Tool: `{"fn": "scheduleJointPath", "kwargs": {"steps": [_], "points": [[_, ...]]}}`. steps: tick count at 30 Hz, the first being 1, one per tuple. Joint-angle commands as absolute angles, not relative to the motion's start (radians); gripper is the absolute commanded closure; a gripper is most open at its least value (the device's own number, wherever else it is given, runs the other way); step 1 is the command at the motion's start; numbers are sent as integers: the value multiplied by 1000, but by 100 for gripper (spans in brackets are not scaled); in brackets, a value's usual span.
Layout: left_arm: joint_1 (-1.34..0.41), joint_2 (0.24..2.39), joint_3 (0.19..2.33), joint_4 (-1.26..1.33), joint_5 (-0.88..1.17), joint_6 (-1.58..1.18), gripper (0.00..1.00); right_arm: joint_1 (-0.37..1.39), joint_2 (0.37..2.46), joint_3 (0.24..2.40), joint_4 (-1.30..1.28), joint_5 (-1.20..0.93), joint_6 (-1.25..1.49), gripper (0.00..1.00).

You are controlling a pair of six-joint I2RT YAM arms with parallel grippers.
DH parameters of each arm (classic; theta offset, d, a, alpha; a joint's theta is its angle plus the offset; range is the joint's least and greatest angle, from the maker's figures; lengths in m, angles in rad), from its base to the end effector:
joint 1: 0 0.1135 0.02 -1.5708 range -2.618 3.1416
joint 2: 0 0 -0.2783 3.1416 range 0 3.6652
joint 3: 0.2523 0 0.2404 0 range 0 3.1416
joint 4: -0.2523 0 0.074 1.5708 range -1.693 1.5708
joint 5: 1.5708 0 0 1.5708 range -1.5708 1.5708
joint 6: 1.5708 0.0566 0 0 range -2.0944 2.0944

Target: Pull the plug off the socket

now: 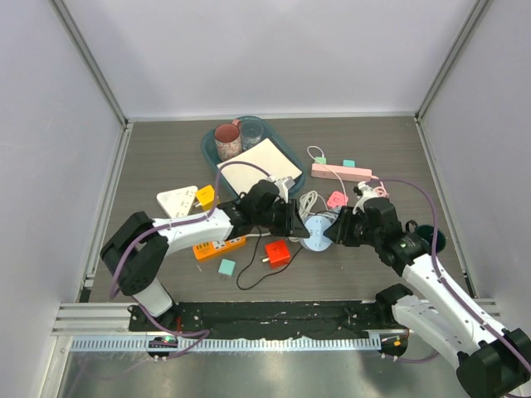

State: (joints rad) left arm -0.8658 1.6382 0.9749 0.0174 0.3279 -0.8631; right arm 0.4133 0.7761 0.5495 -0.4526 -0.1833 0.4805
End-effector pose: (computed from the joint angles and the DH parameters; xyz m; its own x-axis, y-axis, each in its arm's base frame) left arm 0.2201 -0.2868 0.2183 -0.9281 -0.0193 -0.3718 0.2807 0.6198 -0.7328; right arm 0.1448 0.0747 0.2332 -0.7527 0.1662 -0.6370 -0.1994 0.8646 0.4612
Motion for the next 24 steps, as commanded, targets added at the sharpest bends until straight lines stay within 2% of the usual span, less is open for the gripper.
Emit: {"fn": "scheduleJointPath", "kwargs": {"steps": [1, 11, 17, 21, 24], "points": [[-822, 1681, 919, -169, 26, -813, 100, 414, 673, 614, -286, -333, 521, 99], [-824, 1694, 931, -183, 26, -824, 100, 413, 652, 650, -304, -307, 494, 99], [-839, 1683, 974, -178, 46, -808, 100, 429, 687, 537, -219, -292, 549, 99], [-844, 1729, 1034, -279, -18, -787, 100, 459, 742, 627, -348, -164, 468, 99], [-842, 1758, 1048, -324, -43, -775, 100, 459, 781, 701, -407, -176, 448, 99]]}}
